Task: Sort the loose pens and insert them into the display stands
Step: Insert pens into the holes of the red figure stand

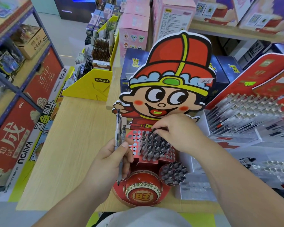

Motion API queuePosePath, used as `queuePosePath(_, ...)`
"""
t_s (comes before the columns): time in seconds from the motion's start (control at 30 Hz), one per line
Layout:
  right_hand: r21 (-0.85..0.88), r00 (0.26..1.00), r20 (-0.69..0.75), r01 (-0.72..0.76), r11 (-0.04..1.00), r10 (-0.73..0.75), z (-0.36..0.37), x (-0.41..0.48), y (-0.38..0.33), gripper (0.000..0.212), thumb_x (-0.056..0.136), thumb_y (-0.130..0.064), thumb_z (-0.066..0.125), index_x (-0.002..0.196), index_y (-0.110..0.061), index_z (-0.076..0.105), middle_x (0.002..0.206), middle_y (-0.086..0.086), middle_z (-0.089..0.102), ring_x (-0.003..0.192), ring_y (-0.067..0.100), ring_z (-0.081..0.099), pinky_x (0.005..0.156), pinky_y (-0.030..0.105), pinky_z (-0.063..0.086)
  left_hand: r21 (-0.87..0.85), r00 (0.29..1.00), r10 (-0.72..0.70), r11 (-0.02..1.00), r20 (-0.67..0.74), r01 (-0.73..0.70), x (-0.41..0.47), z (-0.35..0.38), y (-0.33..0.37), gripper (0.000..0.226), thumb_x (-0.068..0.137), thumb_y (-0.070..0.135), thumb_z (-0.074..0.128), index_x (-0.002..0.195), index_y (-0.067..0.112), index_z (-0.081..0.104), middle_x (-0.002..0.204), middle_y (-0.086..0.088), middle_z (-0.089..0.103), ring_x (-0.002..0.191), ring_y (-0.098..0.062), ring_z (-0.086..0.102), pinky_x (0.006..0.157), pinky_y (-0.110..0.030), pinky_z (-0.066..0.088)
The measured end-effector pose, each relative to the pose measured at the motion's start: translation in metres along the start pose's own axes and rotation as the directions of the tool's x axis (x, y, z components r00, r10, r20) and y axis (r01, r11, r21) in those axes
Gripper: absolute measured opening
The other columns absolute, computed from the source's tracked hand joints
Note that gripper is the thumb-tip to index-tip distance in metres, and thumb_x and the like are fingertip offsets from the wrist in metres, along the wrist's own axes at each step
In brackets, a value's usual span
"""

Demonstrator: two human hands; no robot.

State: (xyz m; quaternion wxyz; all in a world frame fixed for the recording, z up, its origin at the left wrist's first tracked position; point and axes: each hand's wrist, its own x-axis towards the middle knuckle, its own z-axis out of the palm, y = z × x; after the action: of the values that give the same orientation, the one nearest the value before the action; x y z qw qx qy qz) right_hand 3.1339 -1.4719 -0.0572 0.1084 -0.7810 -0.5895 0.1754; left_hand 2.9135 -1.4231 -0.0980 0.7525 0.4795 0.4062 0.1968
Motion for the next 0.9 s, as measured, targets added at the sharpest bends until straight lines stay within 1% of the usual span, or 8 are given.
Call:
queuePosePath(0.2, 0.000, 0.999, -0.036, 0.014, 1.000, -0.014, -0.004, -0.006, -0.005, 0.029, 0.096, -0.022, 0.060, 0.122, -0.029, 0.070, 0.107, -0.008, 0.073, 0.099, 0.013, 0.065, 0.085, 0.036, 0.055, -0.082, 0.996, -0.002, 0.997, 0.093, 0.010, -0.007, 0.002, 0.007, 0.022, 0.100, 0.031, 0.052, 0.106, 0.020, 0.071, 0.075, -0.010, 0.055, 0.048, -0.018, 0.038, 0.047, -0.030, 0.028)
queuePosePath(0.3, 0.226, 0.981, -0.192, 0.061, 0.972, -0.017, -0.013, -0.018, -0.019, 0.027, 0.095, -0.019, 0.061, 0.119, -0.025, 0.072, 0.104, -0.015, 0.073, 0.096, -0.002, 0.065, 0.085, 0.021, 0.052, -0.084, 0.979, 0.030, 0.996, 0.204, -0.013, -0.013, 0.006, 0.017, 0.023, 0.097, 0.038, 0.060, 0.108, 0.021, 0.071, 0.074, -0.009, 0.054, 0.046, -0.017, 0.035, 0.047, -0.030, 0.025)
queuePosePath(0.37, 0.470, 0.976, -0.216, 0.087, 0.878, 0.018, -0.018, -0.030, -0.033, 0.014, 0.094, -0.024, 0.067, 0.104, -0.023, 0.076, 0.088, -0.015, 0.074, 0.083, -0.003, 0.066, 0.074, 0.012, 0.049, -0.045, 0.962, 0.057, 0.998, 0.267, -0.046, -0.016, 0.013, 0.023, 0.021, 0.093, 0.038, 0.057, 0.100, 0.025, 0.072, 0.074, -0.010, 0.055, 0.046, -0.017, 0.035, 0.047, -0.030, 0.025)
queuePosePath(0.47, 0.662, 0.989, -0.141, 0.069, 0.746, 0.034, -0.015, -0.041, -0.044, 0.006, 0.088, -0.026, 0.075, 0.086, -0.020, 0.076, 0.074, -0.002, 0.073, 0.067, 0.012, 0.068, 0.063, 0.025, 0.055, 0.050, 0.949, 0.072, 0.994, 0.307, -0.092, -0.017, 0.024, 0.026, 0.021, 0.092, 0.038, 0.053, 0.081, 0.032, 0.069, 0.075, -0.010, 0.059, 0.047, -0.016, 0.038, 0.046, -0.028, 0.026)
queuePosePath(0.57, 0.791, 0.993, -0.097, 0.039, 0.611, 0.062, -0.012, -0.047, -0.034, 0.002, 0.089, -0.016, 0.074, 0.088, -0.015, 0.076, 0.079, 0.007, 0.074, 0.075, 0.025, 0.070, 0.069, 0.034, 0.058, 0.096, 0.951, 0.064, 0.991, 0.302, -0.097, -0.018, 0.031, 0.025, 0.022, 0.100, 0.037, 0.056, 0.101, 0.018, 0.067, 0.078, -0.008, 0.063, 0.050, -0.017, 0.047, 0.045, -0.025, 0.036)
queuePosePath(0.63, 0.808, 0.990, -0.107, 0.031, 0.588, 0.095, -0.014, -0.051, -0.025, 0.007, 0.090, -0.013, 0.072, 0.092, -0.017, 0.077, 0.085, 0.005, 0.075, 0.083, 0.024, 0.070, 0.075, 0.032, 0.058, 0.121, 0.962, 0.052, 0.989, 0.269, -0.087, -0.018, 0.031, 0.023, 0.021, 0.104, 0.027, 0.052, 0.111, 0.011, 0.064, 0.078, -0.007, 0.065, 0.057, -0.020, 0.054, 0.048, -0.027, 0.042)
queuePosePath(0.8, 0.863, 0.968, -0.072, -0.059, 0.501, 0.239, -0.013, -0.056, -0.018, 0.011, 0.088, -0.016, 0.073, 0.094, -0.024, 0.078, 0.084, 0.004, 0.076, 0.077, 0.016, 0.070, 0.069, 0.027, 0.056, 0.241, 0.979, 0.051, 0.965, 0.196, -0.099, -0.017, 0.028, 0.016, 0.024, 0.106, 0.020, 0.049, 0.086, 0.024, 0.062, 0.069, -0.004, 0.059, 0.050, -0.018, 0.046, 0.048, -0.027, 0.036)
queuePosePath(0.9, 0.877, 0.959, -0.090, -0.052, 0.479, 0.270, -0.006, -0.057, -0.022, 0.008, 0.086, -0.014, 0.076, 0.091, -0.020, 0.077, 0.081, 0.006, 0.076, 0.076, 0.021, 0.072, 0.069, 0.029, 0.058, 0.258, 0.983, 0.079, 0.958, 0.168, -0.121, -0.016, 0.028, 0.013, 0.020, 0.105, 0.020, 0.051, 0.091, 0.023, 0.065, 0.072, -0.005, 0.062, 0.052, -0.018, 0.047, 0.048, -0.028, 0.037)
